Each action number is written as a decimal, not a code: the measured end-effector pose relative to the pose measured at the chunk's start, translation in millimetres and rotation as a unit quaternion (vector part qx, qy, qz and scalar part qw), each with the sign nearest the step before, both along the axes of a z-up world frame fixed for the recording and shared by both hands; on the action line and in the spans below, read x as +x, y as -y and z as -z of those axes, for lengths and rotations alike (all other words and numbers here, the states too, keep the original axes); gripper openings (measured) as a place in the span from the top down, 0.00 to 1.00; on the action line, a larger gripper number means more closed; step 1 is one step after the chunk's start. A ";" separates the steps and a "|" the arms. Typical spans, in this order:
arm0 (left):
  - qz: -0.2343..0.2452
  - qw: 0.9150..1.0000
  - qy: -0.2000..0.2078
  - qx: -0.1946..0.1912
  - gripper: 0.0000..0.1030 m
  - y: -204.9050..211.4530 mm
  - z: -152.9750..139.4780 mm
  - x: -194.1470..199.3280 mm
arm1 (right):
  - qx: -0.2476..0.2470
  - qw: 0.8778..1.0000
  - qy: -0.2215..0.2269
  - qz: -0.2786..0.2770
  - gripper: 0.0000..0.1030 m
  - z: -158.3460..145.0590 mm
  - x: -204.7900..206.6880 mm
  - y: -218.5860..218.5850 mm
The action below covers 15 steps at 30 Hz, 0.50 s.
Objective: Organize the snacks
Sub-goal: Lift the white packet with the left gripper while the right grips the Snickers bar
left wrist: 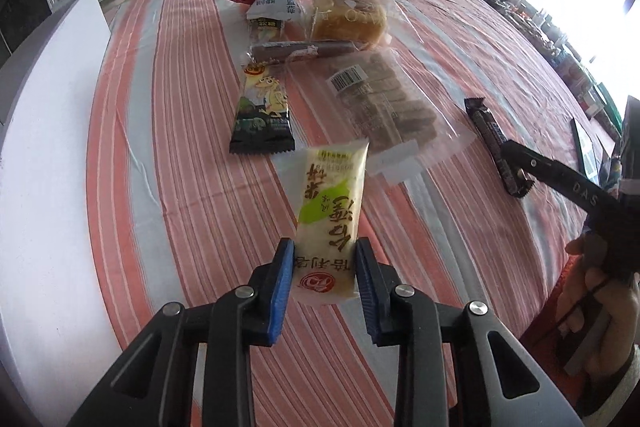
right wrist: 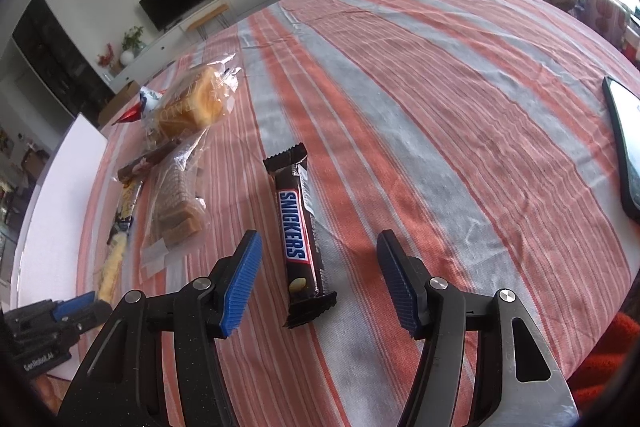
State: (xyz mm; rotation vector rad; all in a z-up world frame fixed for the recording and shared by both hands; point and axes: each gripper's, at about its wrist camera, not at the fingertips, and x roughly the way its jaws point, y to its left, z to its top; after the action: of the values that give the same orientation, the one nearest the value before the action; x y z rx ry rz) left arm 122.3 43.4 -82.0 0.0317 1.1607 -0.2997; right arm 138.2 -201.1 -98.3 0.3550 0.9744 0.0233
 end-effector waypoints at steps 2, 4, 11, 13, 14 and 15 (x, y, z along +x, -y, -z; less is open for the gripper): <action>0.015 1.000 -0.001 0.012 0.54 4.3 3.7 -3.4 | 0.013 1.000 0.001 0.005 0.39 0.0 -0.7 3.3; 0.023 0.999 0.006 0.034 0.38 7.7 7.5 -5.7 | 0.026 1.000 0.002 0.009 0.39 0.0 -1.2 6.7; 0.032 0.997 0.010 0.063 0.32 16.6 22.5 -4.8 | 0.036 0.999 0.003 0.017 0.39 -0.3 -2.1 10.4; 0.026 0.997 0.020 0.069 0.30 18.0 22.5 -4.0 | 0.038 0.999 0.003 0.018 0.39 -0.5 -3.0 10.4; 0.023 0.997 0.022 0.068 0.29 18.0 22.8 -3.1 | 0.040 0.999 0.004 0.019 0.39 -0.5 -3.3 10.9; 0.021 0.997 0.022 0.067 0.29 17.9 22.9 -2.4 | 0.042 0.999 0.004 0.020 0.39 -0.7 -3.6 11.7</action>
State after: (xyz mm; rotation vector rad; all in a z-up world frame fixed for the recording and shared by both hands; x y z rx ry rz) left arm 119.9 25.5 -104.9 0.1796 1.1358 -0.2573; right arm 134.6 -212.8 -97.5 0.4518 0.9602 0.0302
